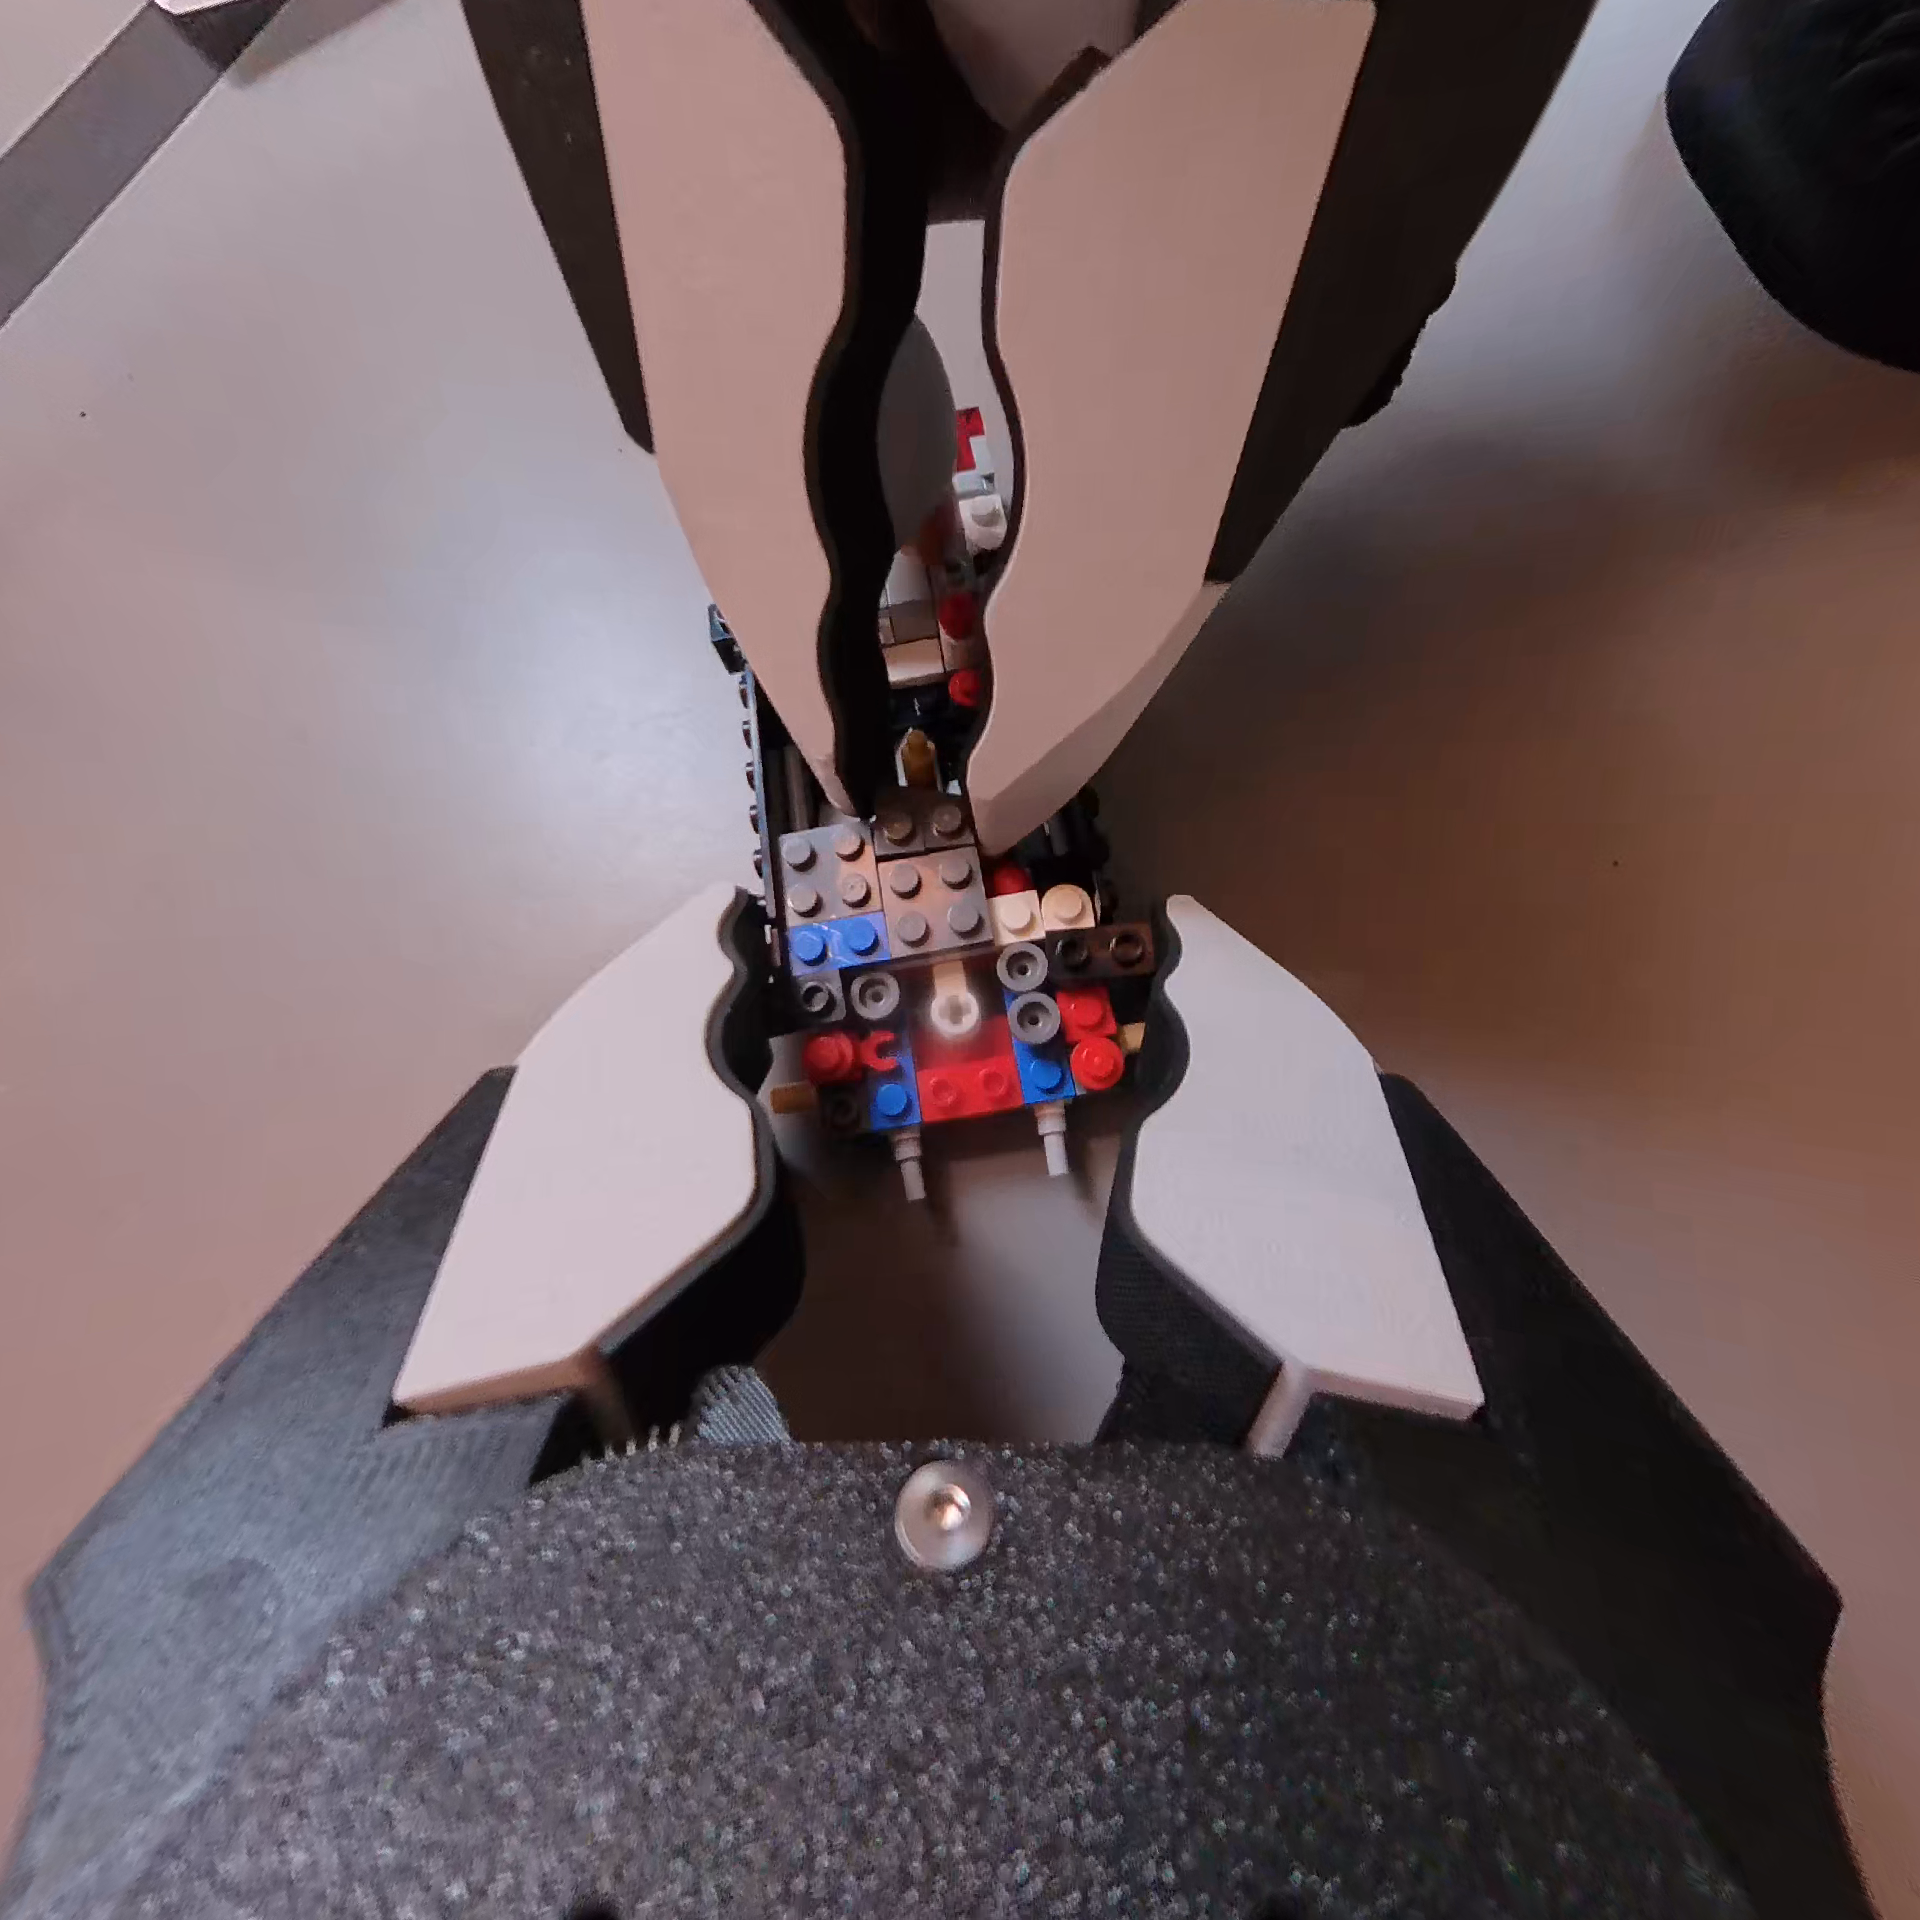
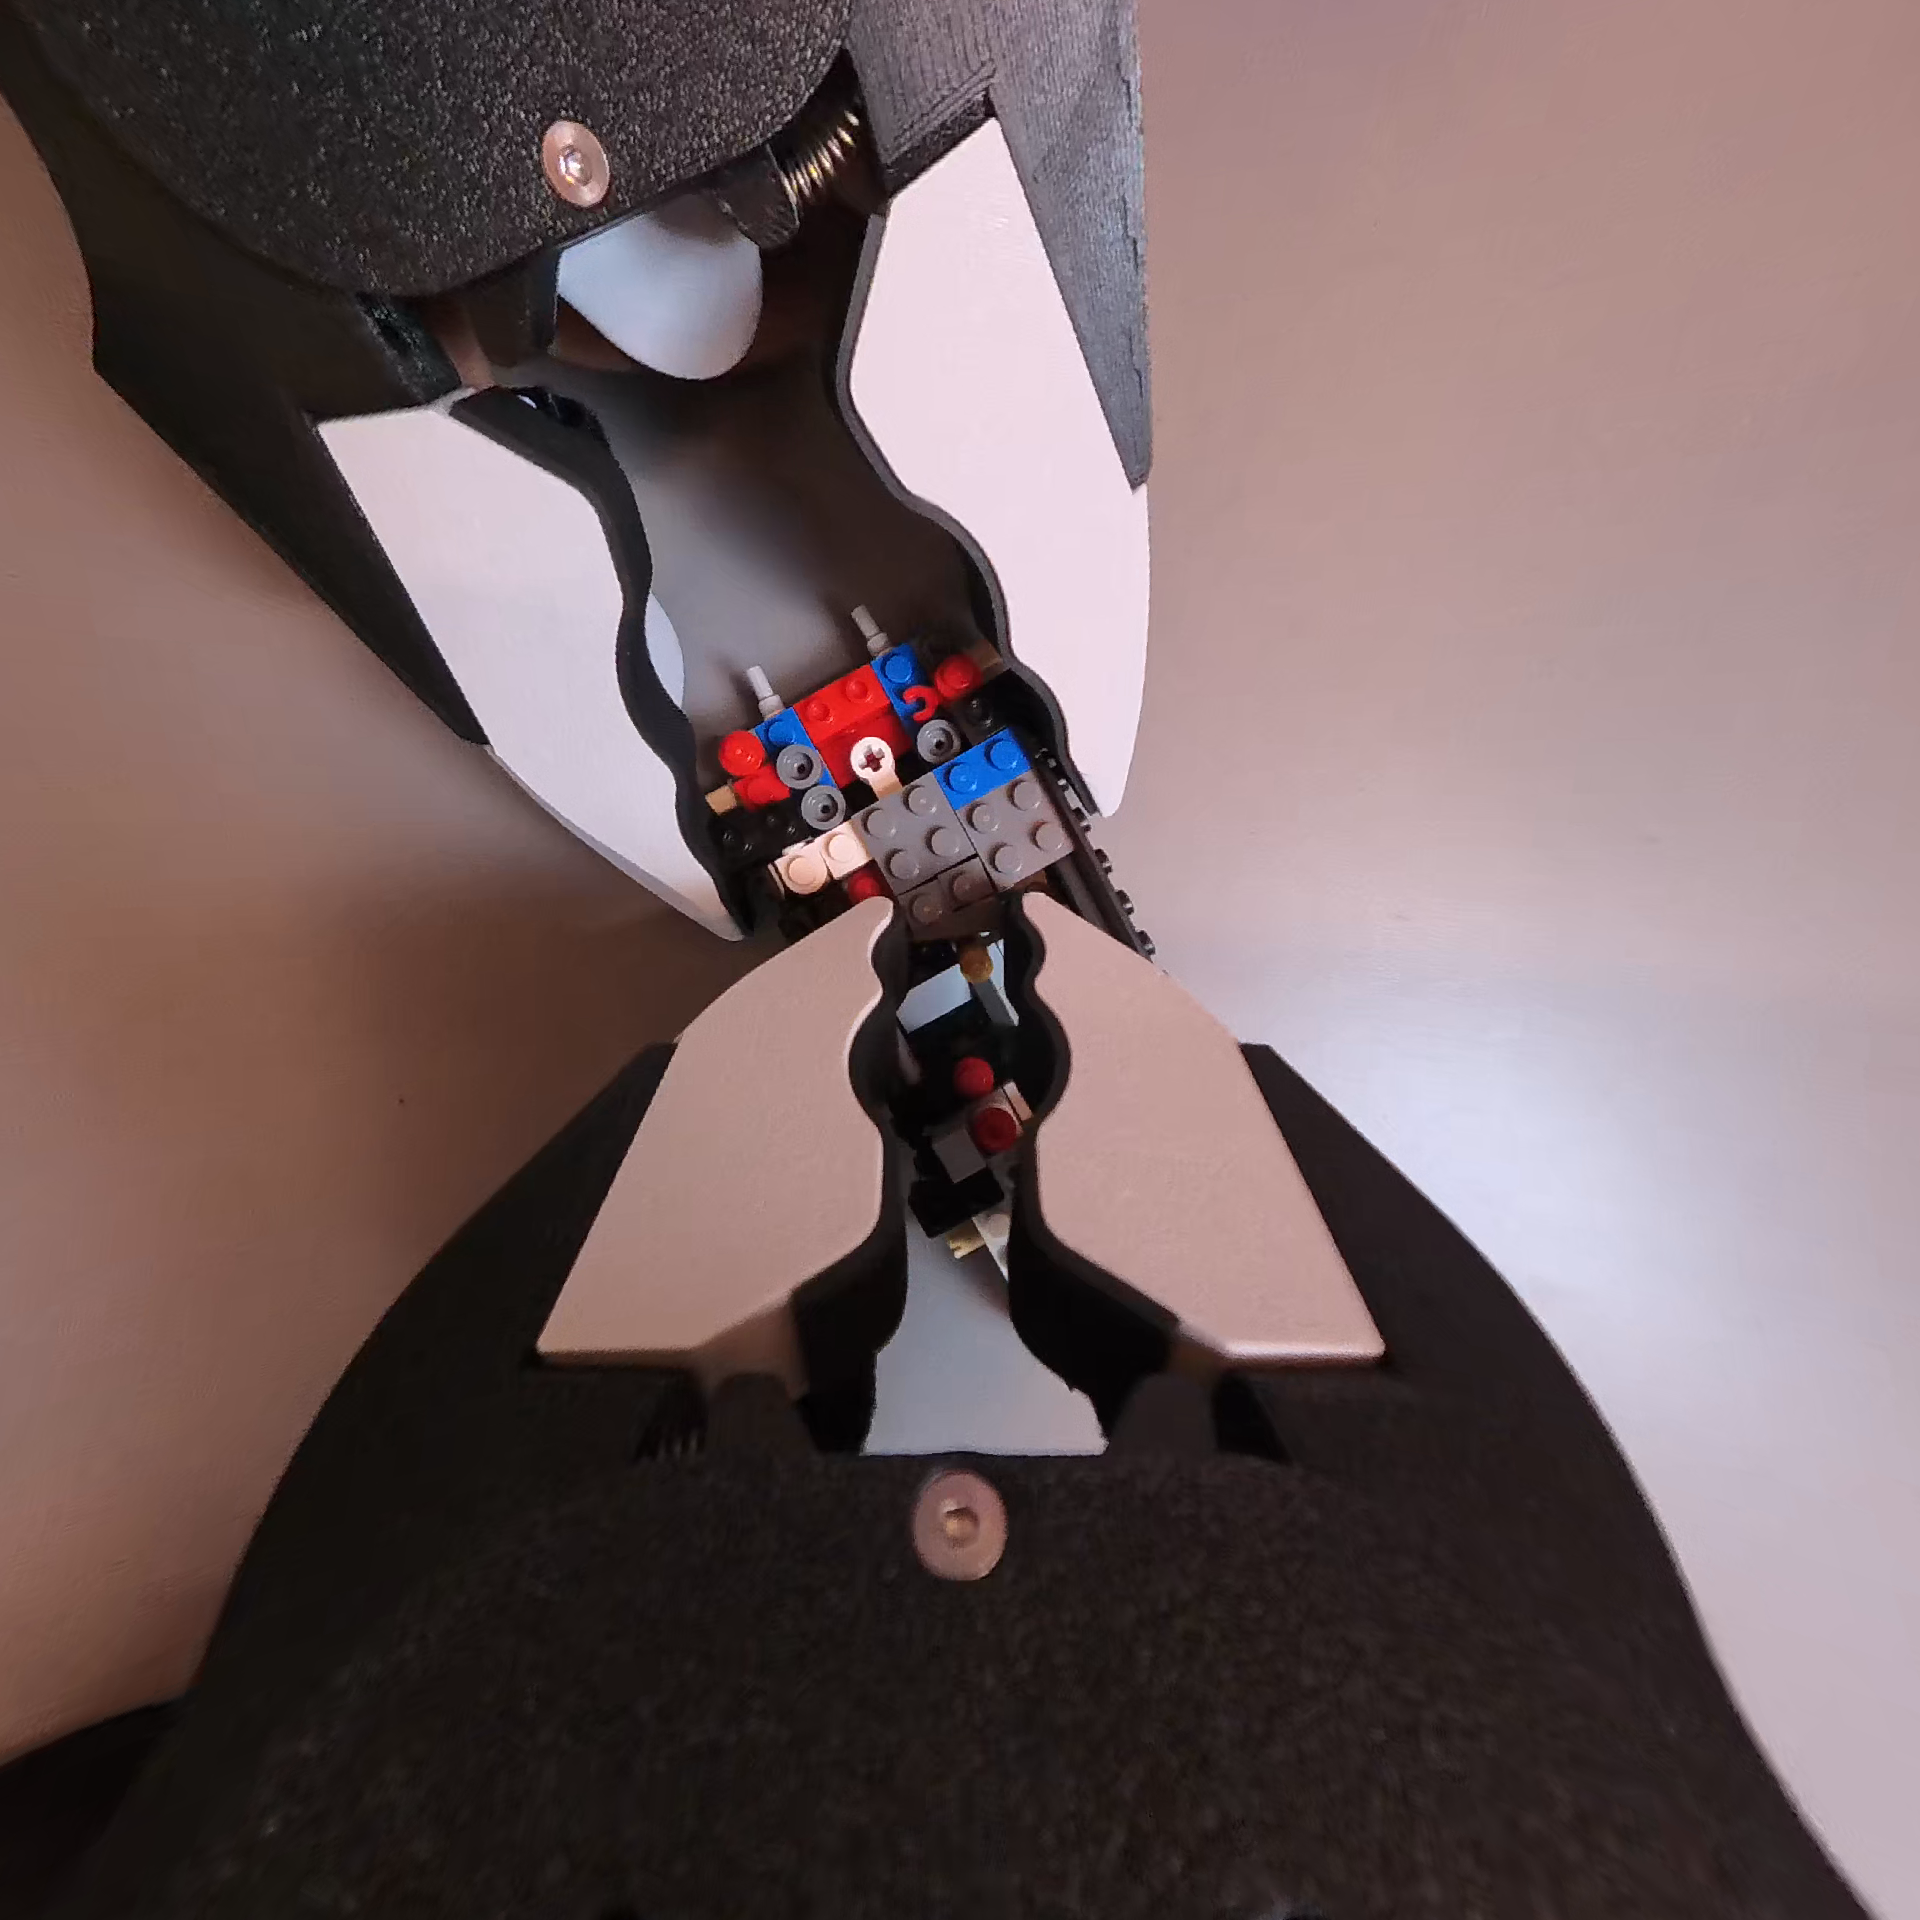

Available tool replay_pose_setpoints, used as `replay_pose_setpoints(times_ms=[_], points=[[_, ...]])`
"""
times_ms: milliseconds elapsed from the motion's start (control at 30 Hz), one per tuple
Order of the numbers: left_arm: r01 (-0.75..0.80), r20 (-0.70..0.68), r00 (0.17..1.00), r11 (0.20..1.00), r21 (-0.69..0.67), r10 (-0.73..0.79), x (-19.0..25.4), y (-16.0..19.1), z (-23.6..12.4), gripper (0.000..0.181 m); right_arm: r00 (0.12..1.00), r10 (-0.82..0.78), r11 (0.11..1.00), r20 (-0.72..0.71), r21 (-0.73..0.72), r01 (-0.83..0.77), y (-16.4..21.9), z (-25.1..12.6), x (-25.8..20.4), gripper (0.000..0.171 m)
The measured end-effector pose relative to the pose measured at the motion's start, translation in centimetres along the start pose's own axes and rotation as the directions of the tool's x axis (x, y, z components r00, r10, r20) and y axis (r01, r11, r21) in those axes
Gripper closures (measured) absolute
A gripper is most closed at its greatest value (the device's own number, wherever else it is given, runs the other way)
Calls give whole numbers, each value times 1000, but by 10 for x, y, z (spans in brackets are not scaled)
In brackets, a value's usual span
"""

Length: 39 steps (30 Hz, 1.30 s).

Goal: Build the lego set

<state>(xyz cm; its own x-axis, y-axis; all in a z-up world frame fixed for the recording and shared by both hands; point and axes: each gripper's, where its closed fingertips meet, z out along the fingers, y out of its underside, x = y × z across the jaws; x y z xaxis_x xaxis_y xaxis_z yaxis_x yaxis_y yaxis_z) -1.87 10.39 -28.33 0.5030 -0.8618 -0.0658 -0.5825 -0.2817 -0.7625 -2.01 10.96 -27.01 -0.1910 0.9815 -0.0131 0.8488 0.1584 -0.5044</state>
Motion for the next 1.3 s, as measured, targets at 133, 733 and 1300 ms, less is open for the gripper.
replay_pose_setpoints(times_ms=[133, 733, 1300], points=[[-1, -3, 1000, 1000, 7, 1, 0, -1, 0, 111, 1000, 23, 1000, 21, 21, -23, 0, -1, 0, 154], [3, -18, 1000, 1000, 10, -3, 2, -1, -1, 107, 989, 149, 964, 12, 220, -148, -14, -36, 17, 154], [124, -139, 987, 921, 369, -77, -8, -58, -58, 130, 976, 199, 722, 87, 661, -205, -42, -74, -8, 154]])
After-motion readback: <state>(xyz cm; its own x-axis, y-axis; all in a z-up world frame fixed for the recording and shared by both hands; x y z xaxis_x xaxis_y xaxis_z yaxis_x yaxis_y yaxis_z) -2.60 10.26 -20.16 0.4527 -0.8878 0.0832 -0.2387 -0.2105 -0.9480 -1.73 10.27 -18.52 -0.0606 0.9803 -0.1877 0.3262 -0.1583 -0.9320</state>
